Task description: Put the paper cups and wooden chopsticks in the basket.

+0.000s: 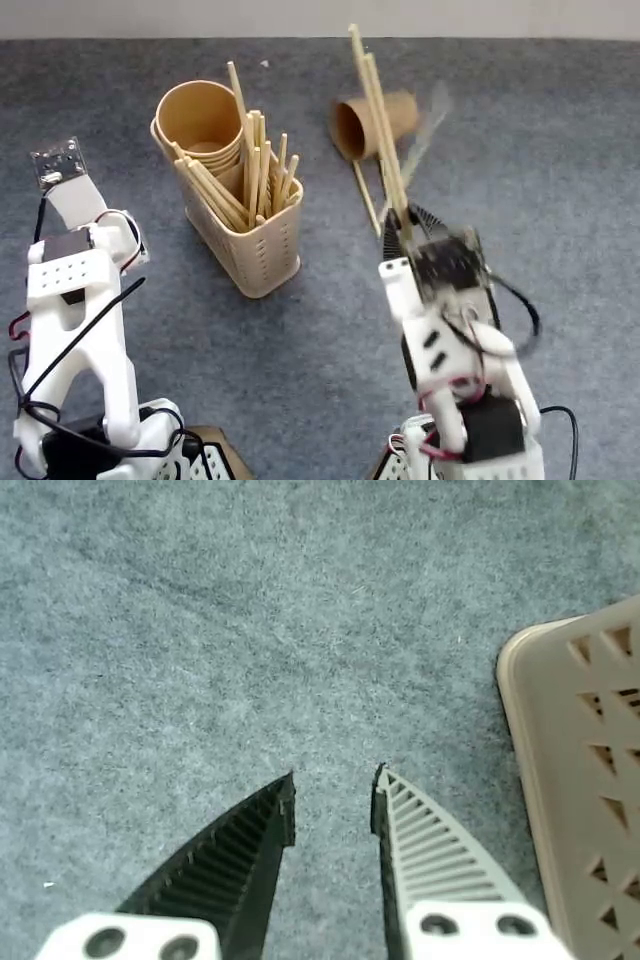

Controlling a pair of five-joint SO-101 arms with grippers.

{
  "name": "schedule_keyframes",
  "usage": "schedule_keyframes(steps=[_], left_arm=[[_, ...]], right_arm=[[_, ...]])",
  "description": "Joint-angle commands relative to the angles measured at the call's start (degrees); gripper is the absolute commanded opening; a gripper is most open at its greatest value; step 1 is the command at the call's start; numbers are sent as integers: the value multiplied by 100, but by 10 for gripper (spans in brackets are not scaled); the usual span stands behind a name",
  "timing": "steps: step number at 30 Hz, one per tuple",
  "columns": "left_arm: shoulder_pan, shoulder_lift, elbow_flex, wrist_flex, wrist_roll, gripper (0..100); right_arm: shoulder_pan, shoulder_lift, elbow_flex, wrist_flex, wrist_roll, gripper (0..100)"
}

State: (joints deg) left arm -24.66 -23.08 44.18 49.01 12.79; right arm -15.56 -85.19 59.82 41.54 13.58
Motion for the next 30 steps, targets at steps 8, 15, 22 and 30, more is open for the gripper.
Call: schedule_keyframes(steps=[8, 15, 22, 30], left_arm=[[75, -22, -31, -79, 53, 154], [75, -22, -31, -79, 44, 154], [75, -22, -48, -79, 35, 154], [75, -22, -31, -202, 35, 154]], right_arm=[[-1138, 2149, -1692, -3020, -844, 5], [-1824, 4549, -3125, -3978, -1626, 5], [-2132, 5692, -3363, -4637, -1644, 5], [-2141, 5727, -3090, -4646, -1670, 57]])
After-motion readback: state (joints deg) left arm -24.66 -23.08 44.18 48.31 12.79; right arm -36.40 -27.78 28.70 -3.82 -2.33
